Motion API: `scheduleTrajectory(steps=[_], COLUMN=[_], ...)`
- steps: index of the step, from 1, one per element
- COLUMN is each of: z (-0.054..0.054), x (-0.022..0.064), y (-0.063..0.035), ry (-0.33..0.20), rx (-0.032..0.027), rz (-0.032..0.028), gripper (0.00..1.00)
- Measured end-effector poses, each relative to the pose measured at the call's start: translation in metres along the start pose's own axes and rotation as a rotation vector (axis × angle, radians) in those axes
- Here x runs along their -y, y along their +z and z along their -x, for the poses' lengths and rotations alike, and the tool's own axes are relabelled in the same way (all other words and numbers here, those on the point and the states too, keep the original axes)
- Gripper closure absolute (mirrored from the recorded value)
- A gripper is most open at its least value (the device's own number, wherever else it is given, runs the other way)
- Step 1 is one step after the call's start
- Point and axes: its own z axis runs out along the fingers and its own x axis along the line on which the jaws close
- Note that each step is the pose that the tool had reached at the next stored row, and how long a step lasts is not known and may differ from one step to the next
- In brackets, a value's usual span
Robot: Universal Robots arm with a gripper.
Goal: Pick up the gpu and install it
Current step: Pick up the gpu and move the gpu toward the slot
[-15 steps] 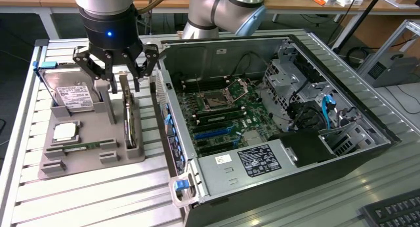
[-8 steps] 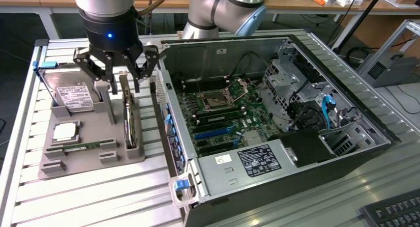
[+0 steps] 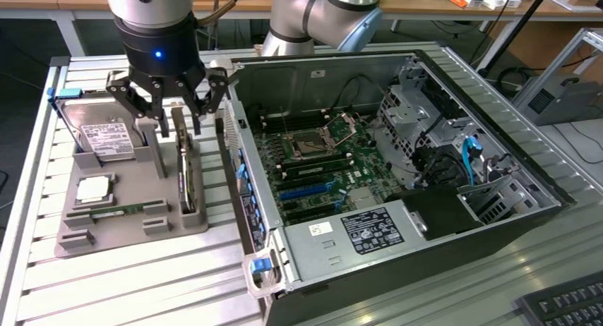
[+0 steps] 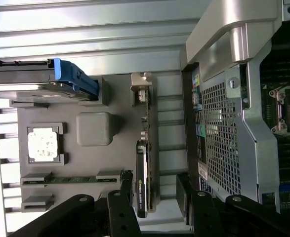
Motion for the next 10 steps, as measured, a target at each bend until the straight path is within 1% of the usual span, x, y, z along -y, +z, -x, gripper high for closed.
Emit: scheduleTrajectory(steps=[10], z=[-0.0001], x=[0.0002], y=[0.0052], ry=[0.001], rx=[0.0001], rz=[0.0], gripper=[0.52])
